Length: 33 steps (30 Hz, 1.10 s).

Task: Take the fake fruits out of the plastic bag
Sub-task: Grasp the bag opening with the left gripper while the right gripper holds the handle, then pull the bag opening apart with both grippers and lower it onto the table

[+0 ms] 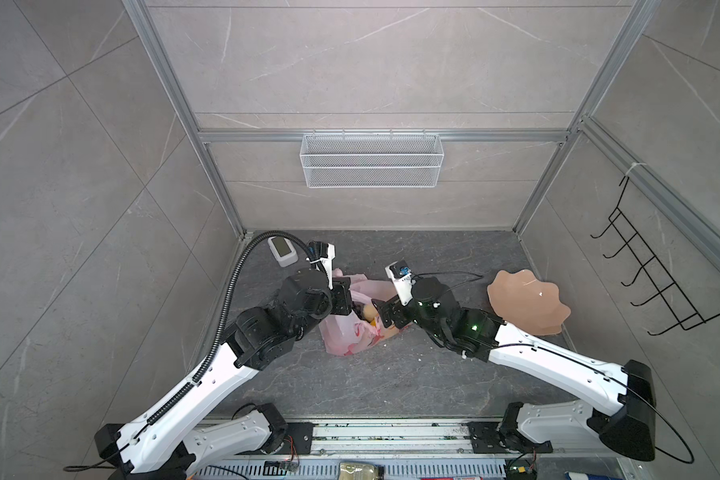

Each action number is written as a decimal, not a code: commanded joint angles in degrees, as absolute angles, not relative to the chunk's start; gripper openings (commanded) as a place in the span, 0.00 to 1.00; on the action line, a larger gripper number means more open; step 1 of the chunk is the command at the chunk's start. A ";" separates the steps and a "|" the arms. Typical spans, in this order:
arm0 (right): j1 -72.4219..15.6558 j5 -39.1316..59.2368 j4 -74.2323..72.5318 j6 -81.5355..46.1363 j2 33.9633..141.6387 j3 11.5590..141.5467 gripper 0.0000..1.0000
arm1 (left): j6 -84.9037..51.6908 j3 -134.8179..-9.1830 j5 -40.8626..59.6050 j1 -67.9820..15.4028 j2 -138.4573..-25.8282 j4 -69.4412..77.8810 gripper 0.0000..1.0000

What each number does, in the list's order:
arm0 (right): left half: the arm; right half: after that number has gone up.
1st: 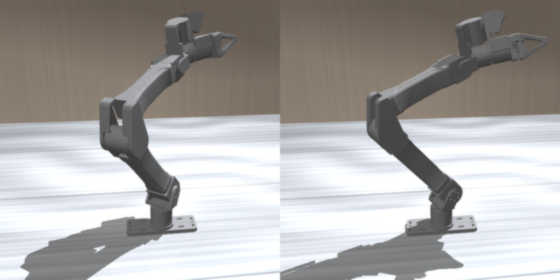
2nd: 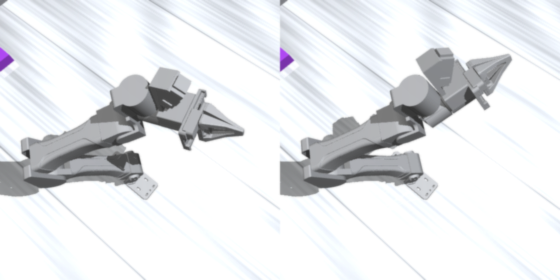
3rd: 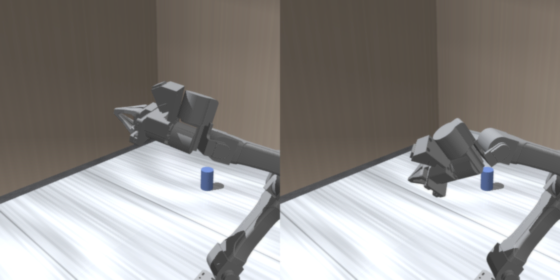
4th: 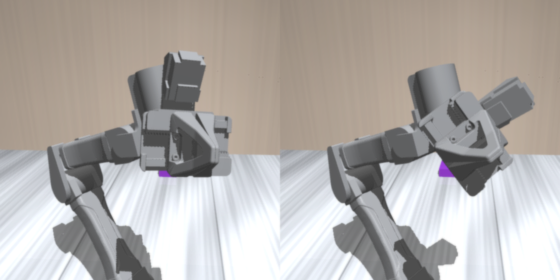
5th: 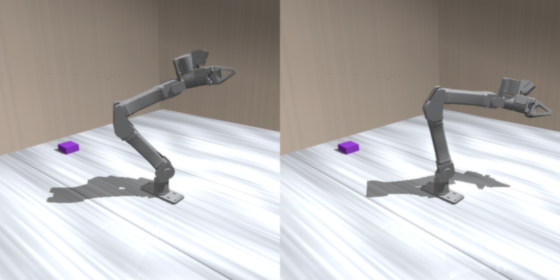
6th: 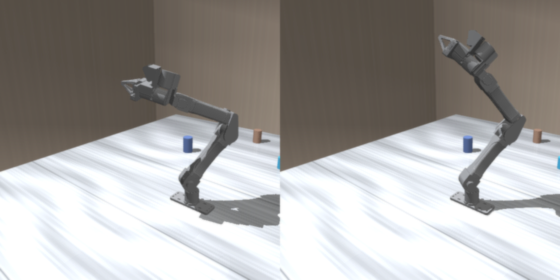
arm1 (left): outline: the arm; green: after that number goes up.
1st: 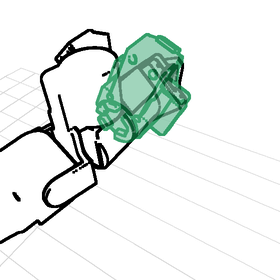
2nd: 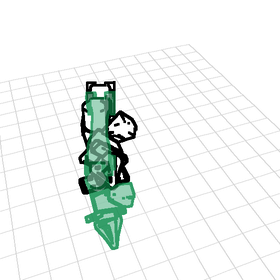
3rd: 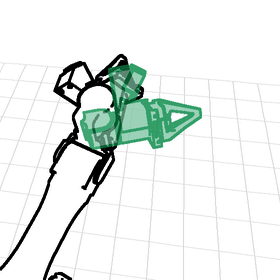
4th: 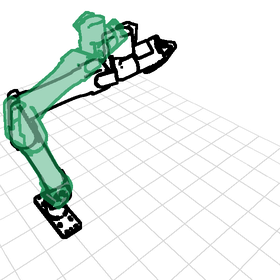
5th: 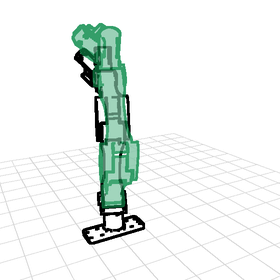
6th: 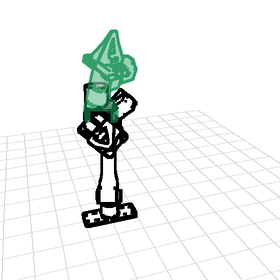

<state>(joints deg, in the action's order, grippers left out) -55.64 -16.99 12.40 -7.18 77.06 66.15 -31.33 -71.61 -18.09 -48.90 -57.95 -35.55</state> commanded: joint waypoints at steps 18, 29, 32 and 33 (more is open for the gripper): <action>-61.06 -24.59 19.26 -3.52 88.00 75.77 0.91 | -27.50 -67.42 -20.83 -47.99 -52.93 -30.83 0.05; -51.33 -27.95 26.04 -20.88 92.66 84.17 0.18 | -31.82 -70.54 -21.60 -40.07 -56.82 -40.41 0.06; -43.68 -20.13 22.23 -27.84 88.24 79.75 0.09 | -31.03 -72.66 -14.54 -32.60 -60.71 -39.06 0.06; -41.19 -17.43 20.30 -30.07 86.90 78.26 0.07 | -30.92 -74.28 -12.77 -29.73 -62.64 -38.66 0.05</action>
<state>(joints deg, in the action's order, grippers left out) -46.65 -23.66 21.98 -20.34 91.92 81.12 -30.44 -70.32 -18.55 -34.98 -59.53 -38.37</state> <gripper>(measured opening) 0.084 0.059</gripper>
